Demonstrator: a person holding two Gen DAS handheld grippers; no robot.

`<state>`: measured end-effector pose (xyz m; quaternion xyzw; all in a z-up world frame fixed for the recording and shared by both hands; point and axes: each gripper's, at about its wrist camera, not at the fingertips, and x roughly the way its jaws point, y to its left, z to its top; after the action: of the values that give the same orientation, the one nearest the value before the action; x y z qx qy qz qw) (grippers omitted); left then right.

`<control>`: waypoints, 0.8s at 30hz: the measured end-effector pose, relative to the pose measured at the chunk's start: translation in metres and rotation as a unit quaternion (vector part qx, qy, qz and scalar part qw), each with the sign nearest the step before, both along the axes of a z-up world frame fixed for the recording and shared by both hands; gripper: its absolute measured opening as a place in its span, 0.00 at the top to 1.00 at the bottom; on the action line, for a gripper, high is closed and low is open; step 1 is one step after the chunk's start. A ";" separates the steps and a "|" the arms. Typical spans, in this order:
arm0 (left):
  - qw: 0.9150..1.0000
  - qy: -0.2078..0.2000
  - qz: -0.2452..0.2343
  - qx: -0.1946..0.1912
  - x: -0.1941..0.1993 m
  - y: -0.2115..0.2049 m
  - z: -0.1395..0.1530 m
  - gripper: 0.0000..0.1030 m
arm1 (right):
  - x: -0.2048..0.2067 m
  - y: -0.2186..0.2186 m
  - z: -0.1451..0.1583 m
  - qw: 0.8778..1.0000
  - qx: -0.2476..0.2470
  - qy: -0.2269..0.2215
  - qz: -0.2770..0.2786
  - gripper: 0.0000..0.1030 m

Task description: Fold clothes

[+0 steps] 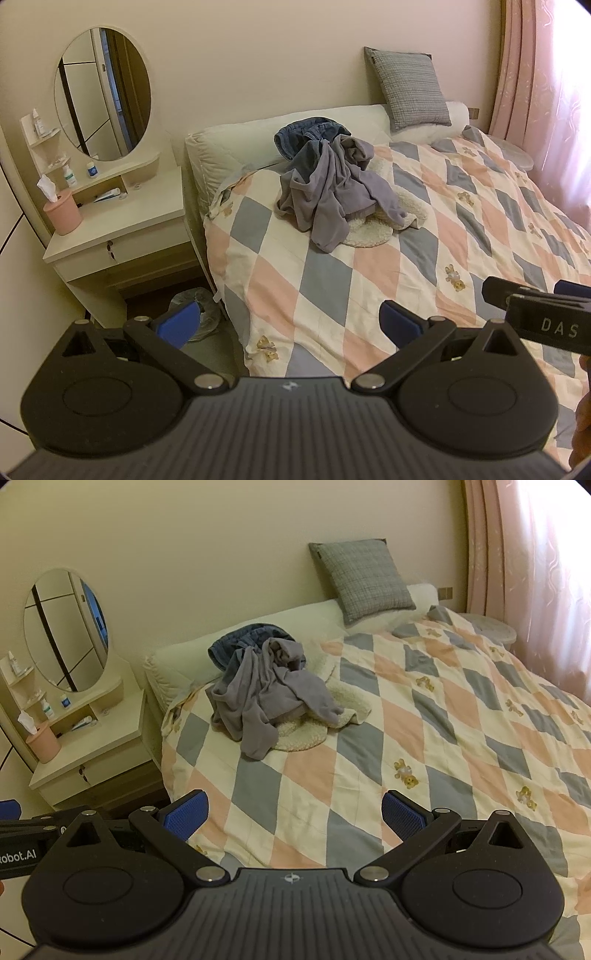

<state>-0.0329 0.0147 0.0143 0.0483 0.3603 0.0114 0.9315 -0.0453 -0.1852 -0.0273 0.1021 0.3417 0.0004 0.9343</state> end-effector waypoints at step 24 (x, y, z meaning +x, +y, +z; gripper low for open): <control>0.999 -0.002 -0.037 -0.011 0.011 -0.003 0.000 0.01 | 0.011 -0.003 0.003 1.000 -0.003 -0.012 -0.010 0.00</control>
<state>-0.0220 0.0122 0.0140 0.0511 0.3564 -0.0267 0.9326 -0.0339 -0.1881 -0.0240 0.1030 0.3290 -0.0082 0.9387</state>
